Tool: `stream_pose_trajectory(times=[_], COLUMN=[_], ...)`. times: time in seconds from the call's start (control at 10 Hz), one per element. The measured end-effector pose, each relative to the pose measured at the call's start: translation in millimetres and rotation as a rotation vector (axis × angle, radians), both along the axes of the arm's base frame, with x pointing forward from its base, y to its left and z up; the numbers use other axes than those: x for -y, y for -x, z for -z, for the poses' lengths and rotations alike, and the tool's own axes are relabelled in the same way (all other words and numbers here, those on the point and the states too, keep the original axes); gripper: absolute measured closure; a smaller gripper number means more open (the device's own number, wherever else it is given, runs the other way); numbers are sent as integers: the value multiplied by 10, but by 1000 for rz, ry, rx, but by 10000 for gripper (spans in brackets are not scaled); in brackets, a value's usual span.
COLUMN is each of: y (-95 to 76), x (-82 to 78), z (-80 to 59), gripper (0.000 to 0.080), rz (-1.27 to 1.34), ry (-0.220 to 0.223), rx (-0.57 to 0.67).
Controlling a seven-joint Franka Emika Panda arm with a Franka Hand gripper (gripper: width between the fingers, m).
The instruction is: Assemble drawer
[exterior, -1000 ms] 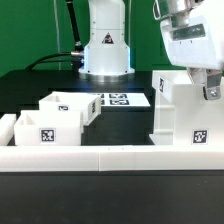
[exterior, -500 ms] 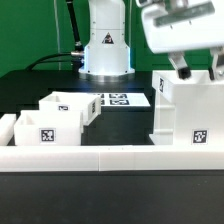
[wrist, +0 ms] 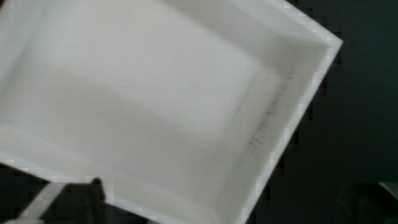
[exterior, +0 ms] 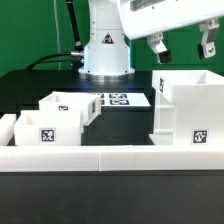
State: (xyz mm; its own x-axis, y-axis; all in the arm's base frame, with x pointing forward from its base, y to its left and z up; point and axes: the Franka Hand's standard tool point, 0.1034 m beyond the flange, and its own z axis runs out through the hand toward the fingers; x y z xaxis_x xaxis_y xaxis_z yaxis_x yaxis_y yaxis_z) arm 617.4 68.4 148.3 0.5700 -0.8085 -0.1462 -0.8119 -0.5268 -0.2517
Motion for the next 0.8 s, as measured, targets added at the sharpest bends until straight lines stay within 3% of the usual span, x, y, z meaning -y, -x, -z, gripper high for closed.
stream_pose_trajectory(times=[0.1, 0.2, 0.5, 0.8], y=[0, 43, 144, 154], x=[14, 110, 481, 481], z=[3, 24, 94, 107], gripper=[150, 150, 150, 150], rz=[-38, -235, -560, -739], ry=[6, 44, 104, 122], rx=[10, 32, 114, 155])
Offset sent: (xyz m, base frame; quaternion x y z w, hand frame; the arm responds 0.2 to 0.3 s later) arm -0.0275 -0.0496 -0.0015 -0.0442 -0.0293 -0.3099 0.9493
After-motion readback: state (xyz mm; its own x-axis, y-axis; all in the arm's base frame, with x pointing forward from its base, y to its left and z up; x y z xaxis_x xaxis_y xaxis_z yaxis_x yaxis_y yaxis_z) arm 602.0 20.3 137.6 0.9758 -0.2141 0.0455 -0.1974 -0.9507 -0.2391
